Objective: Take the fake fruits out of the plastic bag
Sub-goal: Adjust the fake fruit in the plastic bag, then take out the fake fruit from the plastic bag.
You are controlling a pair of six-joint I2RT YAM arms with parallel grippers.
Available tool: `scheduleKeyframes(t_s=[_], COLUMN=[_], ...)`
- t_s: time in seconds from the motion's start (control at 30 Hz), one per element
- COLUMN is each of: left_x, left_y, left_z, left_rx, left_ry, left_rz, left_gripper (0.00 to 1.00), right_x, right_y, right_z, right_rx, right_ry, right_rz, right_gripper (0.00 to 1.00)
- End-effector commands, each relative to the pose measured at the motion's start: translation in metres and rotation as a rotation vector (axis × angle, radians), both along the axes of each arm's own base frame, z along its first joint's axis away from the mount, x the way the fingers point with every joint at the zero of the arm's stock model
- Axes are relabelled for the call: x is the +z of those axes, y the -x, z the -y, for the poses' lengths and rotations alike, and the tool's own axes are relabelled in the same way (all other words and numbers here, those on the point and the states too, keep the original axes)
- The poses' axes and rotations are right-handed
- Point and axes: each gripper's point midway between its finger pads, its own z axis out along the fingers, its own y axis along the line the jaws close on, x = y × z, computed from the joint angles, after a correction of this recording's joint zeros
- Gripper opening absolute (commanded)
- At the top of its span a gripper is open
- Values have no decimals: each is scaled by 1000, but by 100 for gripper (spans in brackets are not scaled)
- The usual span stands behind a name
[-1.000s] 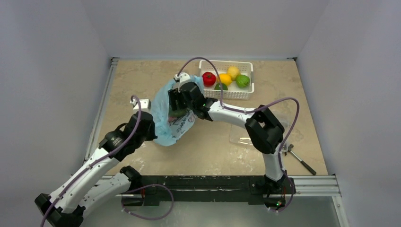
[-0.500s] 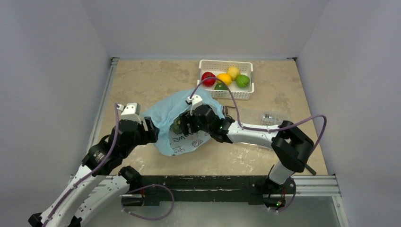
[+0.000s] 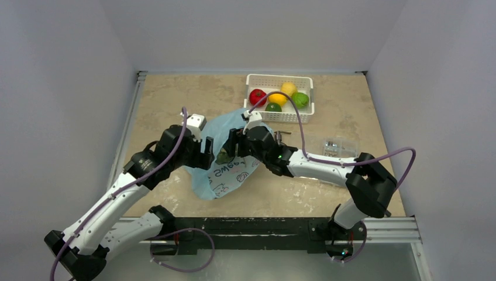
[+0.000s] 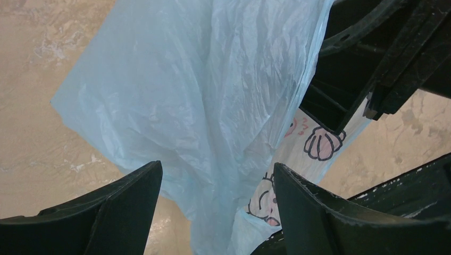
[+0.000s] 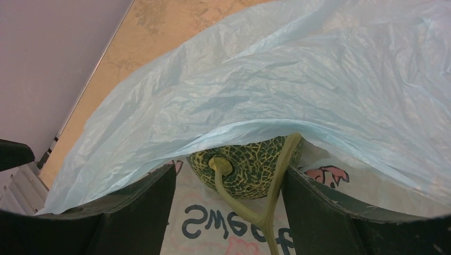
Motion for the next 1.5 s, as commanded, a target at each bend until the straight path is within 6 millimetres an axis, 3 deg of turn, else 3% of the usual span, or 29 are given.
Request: scheduleKeyframes(t_s=[0.0,0.1,0.23,0.3,0.4,0.53,0.6,0.7,0.83,0.9,1.1,1.37,1.47], left_x=[-2,-14,-29,-37,-43,-50,-52,-53,-53,-50,-41,-36,-31], left_y=[4,4,2,0,-1,3,3,0,-10,-14,-20,-24,-25], left_z=[14,19,19,13,-3,-5,-5,-7,-19,-23,-27,-44,-49], left_rx=[-133,-166,-167,-148,-97,-104,-105,-90,-14,15,62,183,215], left_ry=[-6,-20,-61,-99,-170,-184,-187,-203,-222,-195,-104,-119,-118], left_rz=[11,-15,-61,-80,-92,-104,-116,-116,-125,-119,-71,-42,-16], left_gripper=[76,77,72,68,69,73,67,49,13,2,0,0,0], right_x=[-2,-6,-5,-4,8,24,33,51,70,75,108,182,192], right_y=[2,3,1,-1,3,10,14,21,33,37,60,97,99], right_z=[1,-3,-16,-16,-17,-17,-18,-23,-31,-33,-34,-33,-40], right_rx=[38,65,110,112,141,173,194,237,322,354,467,610,637], right_ry=[2,0,4,26,12,-19,-45,-85,-113,-113,-191,-402,-432], right_rz=[21,41,48,52,75,93,99,111,133,147,201,284,243], right_gripper=[60,51,27,15,0,0,0,0,0,0,0,0,0])
